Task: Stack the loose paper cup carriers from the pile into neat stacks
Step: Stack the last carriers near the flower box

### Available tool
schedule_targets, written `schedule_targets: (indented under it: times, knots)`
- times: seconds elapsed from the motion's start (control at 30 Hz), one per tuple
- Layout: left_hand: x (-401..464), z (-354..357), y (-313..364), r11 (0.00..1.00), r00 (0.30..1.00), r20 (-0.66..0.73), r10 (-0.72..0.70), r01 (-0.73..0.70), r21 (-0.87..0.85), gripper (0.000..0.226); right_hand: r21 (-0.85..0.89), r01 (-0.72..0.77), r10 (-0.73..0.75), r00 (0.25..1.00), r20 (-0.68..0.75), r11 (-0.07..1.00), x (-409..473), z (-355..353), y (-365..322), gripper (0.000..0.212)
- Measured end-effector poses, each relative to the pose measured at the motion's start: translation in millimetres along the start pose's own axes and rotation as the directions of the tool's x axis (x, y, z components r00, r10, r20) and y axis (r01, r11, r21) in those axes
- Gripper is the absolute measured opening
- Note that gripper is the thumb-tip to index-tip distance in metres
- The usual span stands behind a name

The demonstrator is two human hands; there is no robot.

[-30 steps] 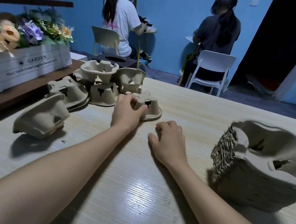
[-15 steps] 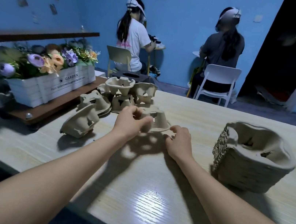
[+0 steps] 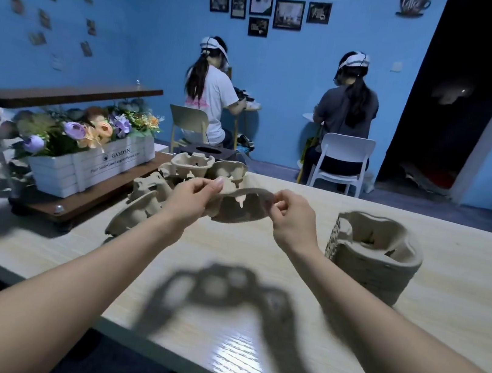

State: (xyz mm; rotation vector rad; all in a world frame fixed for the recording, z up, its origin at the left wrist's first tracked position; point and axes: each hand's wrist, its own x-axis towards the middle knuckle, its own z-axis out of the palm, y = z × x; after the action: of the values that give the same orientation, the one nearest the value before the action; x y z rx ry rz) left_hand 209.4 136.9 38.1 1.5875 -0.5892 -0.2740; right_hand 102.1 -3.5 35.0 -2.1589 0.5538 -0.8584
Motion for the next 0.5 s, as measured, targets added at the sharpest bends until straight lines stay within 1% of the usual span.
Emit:
schedule_targets:
  times: [0.1,0.17,0.2,0.3,0.4,0.5]
  knots:
    - [-8.8,3.5,17.5,0.995,1.000,0.022,0.022,-0.020,-0.094,0.034,0.071,-0.030,0.031,0.999,-0.013,0.997,-1.7,-23.7,-14.8,0.010]
    - [-14.7,10.7,27.0,0.990,0.998,0.054,0.045,-0.038,-0.136,0.035,0.146,-0.073,0.075,0.997,-0.012,0.987,-2.6,-39.6,-20.2,0.011]
    - [-17.7,15.3,30.6,0.991,0.995,0.079,0.064,-0.054,-0.123,0.032,0.178,-0.087,0.092,0.996,-0.019,0.980,-2.4,-47.5,-22.1,0.012]
    - [-22.2,29.8,36.7,0.993,0.982,0.150,0.115,-0.111,-0.040,0.011,0.221,-0.116,0.130,0.990,-0.050,0.968,-1.9,-71.4,-22.9,0.016]
    - [-21.9,49.1,43.1,0.992,0.977,0.177,0.122,-0.117,-0.037,0.016,0.235,-0.151,0.170,0.983,-0.063,0.960,-4.2,-94.0,-19.9,0.018]
    - [-21.5,70.7,51.0,0.985,0.979,0.157,0.130,-0.109,-0.132,0.016,0.260,-0.197,0.219,0.974,-0.060,0.945,-9.8,-114.9,-14.6,0.016]
